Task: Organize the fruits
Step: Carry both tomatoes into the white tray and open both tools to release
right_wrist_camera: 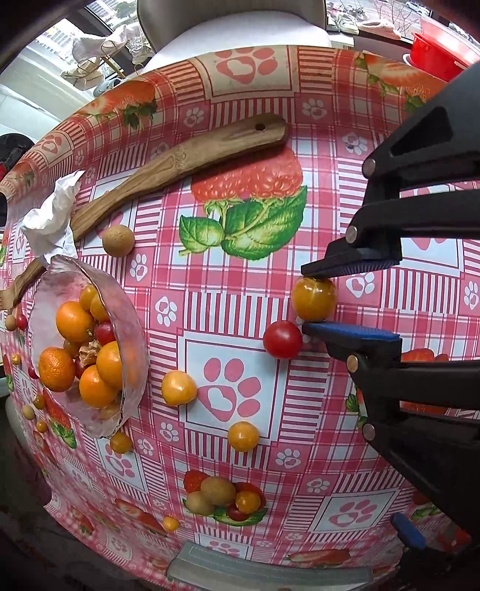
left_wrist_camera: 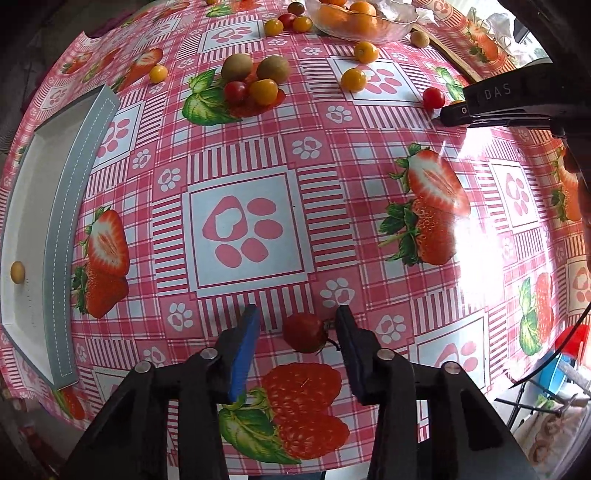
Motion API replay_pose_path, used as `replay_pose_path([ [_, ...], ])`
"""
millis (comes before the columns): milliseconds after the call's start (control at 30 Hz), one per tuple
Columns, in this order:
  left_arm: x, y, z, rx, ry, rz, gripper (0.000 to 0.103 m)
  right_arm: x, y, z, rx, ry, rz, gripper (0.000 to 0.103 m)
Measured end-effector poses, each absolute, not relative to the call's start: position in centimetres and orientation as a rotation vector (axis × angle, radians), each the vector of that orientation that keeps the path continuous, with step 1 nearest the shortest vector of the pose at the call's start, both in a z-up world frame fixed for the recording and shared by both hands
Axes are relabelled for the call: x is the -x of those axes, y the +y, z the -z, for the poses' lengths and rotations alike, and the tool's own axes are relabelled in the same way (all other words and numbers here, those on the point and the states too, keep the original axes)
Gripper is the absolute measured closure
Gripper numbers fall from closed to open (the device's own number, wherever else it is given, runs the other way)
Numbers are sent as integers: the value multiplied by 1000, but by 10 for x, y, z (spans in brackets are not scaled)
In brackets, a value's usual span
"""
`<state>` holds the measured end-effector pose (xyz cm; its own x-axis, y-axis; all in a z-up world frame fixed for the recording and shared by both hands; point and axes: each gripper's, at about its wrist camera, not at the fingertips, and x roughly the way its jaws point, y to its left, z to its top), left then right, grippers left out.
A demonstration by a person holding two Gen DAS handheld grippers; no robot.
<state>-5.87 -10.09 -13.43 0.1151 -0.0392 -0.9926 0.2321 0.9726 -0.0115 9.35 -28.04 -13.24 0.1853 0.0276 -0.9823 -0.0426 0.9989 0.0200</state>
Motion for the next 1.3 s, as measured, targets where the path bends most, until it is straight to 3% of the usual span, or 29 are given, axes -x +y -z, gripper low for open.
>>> replay_pose_path([
  [33, 59, -104, 134, -166, 1445, 216, 80, -100, -273, 135, 3, 1386, -53, 77],
  [300, 49, -81, 125, 27, 1508, 241, 80, -70, -282, 117, -101, 1406, -53, 77],
  [733, 39, -28, 99, 47, 1475, 230, 80, -9, -252, 96, -209, 1447, -77, 77],
  [1300, 22, 88, 70, 140, 1395, 91, 80, -31, -139, 66, -126, 1436, -218, 77],
])
